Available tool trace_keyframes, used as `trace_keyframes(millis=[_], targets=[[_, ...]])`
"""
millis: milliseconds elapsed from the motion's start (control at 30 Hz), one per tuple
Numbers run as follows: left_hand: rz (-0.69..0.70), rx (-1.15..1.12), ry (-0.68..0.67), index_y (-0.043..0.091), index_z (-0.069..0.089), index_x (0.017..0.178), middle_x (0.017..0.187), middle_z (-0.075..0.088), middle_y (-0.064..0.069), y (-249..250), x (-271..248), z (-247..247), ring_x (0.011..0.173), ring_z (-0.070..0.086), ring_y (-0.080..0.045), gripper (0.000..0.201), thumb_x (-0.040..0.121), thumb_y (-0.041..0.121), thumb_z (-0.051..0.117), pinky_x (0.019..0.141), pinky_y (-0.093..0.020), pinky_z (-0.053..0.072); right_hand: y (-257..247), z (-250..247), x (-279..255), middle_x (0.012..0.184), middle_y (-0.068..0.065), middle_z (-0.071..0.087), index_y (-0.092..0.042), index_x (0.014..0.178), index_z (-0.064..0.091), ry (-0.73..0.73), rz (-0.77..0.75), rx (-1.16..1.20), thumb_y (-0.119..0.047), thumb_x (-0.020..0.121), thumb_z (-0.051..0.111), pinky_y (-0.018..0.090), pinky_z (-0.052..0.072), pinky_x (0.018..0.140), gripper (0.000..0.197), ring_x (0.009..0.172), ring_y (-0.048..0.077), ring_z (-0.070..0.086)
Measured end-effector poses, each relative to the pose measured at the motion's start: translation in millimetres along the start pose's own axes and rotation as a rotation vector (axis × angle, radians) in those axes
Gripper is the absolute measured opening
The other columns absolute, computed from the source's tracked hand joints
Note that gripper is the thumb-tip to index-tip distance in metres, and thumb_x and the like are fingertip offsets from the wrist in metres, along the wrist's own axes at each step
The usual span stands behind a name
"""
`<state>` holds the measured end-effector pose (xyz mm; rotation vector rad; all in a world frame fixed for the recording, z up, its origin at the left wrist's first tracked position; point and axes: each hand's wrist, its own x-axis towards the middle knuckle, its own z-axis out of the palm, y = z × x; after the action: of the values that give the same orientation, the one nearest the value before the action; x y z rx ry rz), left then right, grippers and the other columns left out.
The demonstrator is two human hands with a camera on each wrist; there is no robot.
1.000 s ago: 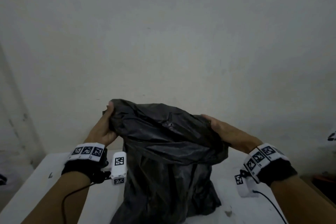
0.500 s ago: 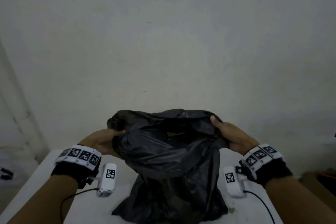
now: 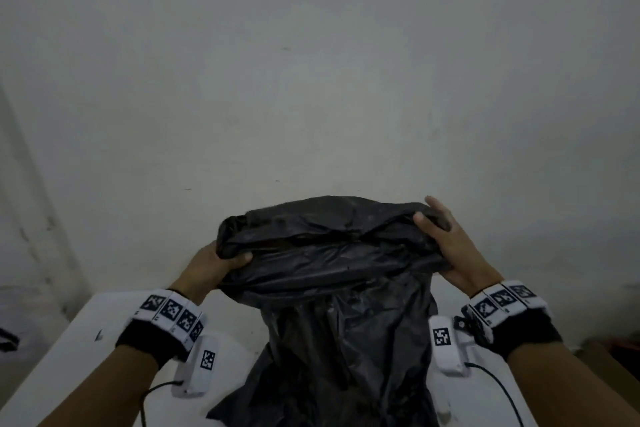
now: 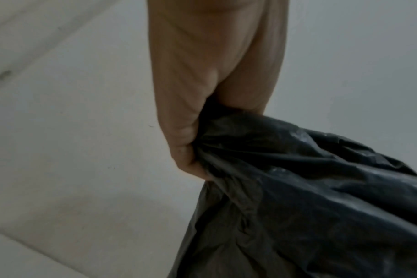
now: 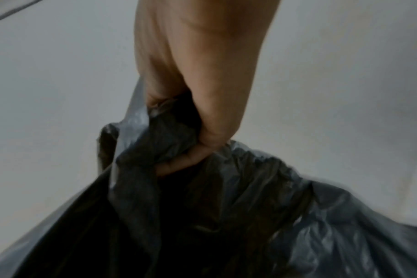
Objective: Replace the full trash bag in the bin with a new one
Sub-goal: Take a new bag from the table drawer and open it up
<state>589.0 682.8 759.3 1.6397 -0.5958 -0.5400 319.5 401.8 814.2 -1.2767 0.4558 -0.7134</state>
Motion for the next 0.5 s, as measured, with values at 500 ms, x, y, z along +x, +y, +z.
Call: trace_keyframes(millis=[500], targets=[[-0.047, -0.189, -0.249, 0.016, 0.058, 0.118, 0.104, 0.074, -0.006, 45, 27, -4, 0.09, 0.072, -0.026, 0.026, 0.101, 0.011, 0.039, 0.068, -0.035, 0.06, -50, -6, 16, 0.114, 0.019, 0.068, -0.003, 0.116, 0.06, -0.127, 0.185, 0.052, -0.039, 0.09, 0.059, 0.034, 0.06, 0.078, 0.045, 0.094, 0.026, 0.071]])
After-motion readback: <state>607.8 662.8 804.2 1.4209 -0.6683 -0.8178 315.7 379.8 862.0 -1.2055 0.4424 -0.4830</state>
